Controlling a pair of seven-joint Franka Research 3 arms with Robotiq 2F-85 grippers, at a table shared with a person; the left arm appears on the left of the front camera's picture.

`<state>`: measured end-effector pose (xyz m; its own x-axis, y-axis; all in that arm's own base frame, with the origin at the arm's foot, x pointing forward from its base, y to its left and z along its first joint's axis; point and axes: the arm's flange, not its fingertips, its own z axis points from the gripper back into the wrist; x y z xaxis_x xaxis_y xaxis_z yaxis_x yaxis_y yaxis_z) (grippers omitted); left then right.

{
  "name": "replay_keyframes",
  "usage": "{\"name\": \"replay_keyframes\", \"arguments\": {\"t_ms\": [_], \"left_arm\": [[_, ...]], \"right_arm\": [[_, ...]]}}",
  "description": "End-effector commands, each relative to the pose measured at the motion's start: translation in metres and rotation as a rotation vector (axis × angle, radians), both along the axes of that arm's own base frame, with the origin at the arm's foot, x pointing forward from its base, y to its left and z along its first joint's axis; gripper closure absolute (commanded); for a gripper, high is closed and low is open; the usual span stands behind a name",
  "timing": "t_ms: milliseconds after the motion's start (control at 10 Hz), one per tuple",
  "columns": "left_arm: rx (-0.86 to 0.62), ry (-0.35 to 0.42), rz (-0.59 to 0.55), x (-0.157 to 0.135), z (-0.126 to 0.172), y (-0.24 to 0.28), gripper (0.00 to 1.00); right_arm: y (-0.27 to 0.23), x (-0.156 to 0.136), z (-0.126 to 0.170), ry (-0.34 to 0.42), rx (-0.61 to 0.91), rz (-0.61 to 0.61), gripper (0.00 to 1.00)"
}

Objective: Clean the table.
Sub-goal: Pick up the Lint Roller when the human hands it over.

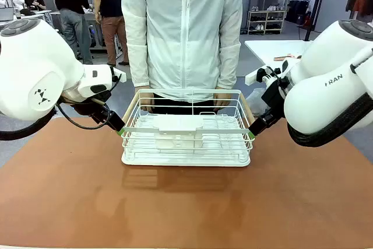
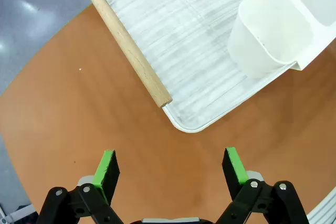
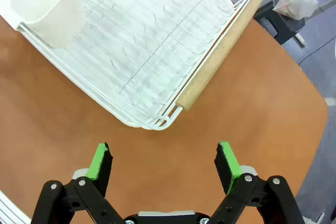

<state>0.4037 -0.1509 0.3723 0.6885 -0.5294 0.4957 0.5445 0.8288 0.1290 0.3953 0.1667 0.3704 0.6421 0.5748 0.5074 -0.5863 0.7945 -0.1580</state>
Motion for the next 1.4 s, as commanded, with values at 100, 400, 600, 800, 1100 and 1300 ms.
{"name": "replay_keyframes", "arguments": {"t_ms": [100, 400, 600, 800, 1100, 1300], "left_arm": [[0.000, 0.000, -0.001, 0.000, 0.000, 0.000, 0.00], [0.000, 0.000, -0.001, 0.000, 0.000, 0.000, 0.00], [0.000, 0.000, -0.001, 0.000, 0.000, 0.000, 0.00], [0.000, 0.000, -0.001, 0.000, 0.000, 0.000, 0.00], [-0.364, 0.128, 0.048, 0.019, 0.081, 0.018, 0.00], [-0.767, 0.409, 0.104, 0.026, 0.142, 0.077, 0.00]], "right_arm": [[0.000, 0.000, 0.000, 0.000, 0.000, 0.000, 0.00], [0.000, 0.000, 0.000, 0.000, 0.000, 0.000, 0.00], [0.000, 0.000, 0.000, 0.000, 0.000, 0.000, 0.00], [0.000, 0.000, 0.000, 0.000, 0.000, 0.000, 0.00], [-0.025, 0.028, 0.085, 0.012, 0.255, -0.191, 0.00], [-0.062, 0.040, 0.138, 0.233, 0.548, -0.182, 0.00]]}}
